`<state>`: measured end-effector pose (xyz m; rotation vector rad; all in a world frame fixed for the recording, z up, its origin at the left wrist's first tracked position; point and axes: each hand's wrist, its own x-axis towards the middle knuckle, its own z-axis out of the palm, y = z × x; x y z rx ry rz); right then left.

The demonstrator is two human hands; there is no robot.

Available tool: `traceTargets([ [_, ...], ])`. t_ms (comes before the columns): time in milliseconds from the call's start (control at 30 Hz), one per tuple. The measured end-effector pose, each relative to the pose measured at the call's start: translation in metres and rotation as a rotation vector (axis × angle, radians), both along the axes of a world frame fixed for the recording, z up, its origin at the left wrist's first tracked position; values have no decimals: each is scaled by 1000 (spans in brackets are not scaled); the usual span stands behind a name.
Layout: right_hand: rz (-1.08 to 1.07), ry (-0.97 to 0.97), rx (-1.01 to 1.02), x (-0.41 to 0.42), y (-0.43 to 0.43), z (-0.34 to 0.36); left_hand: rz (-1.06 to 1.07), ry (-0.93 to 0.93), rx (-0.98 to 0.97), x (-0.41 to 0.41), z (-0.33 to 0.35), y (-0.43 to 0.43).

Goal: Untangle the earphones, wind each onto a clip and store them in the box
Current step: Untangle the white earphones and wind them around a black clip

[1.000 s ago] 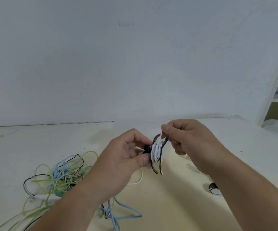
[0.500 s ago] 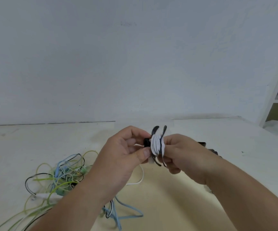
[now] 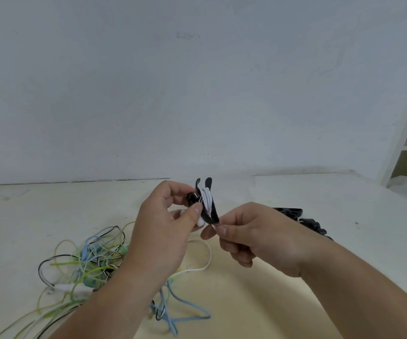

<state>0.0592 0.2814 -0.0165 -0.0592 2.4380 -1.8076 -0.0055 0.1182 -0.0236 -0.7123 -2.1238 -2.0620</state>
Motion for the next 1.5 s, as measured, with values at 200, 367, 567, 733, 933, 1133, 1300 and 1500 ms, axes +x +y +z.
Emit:
traceTargets([
  [200,-4,10,29,1,-1,2,5,-21,37,0,-1,-1],
  [367,-60,37,39,1,0,5,65,72,-11,-1,0,-3],
  [567,-149,86,120,3,-1,9,87,110,-38,1,2,-3],
  [733,-212,194,384,3,-2,12,44,95,-33,2,6,-3],
  [933,-272,297,425,5,-1,15,14,113,-140,1,2,-3],
  [1133,-285,439,547,5,-9,12,31,185,-221,5,-1,-1],
  [1300,-332,482,537,4,-12,9,7,238,-267,12,1,0],
  [1500,-345,512,457,2,-14,7,-34,286,-303,13,0,-1],
])
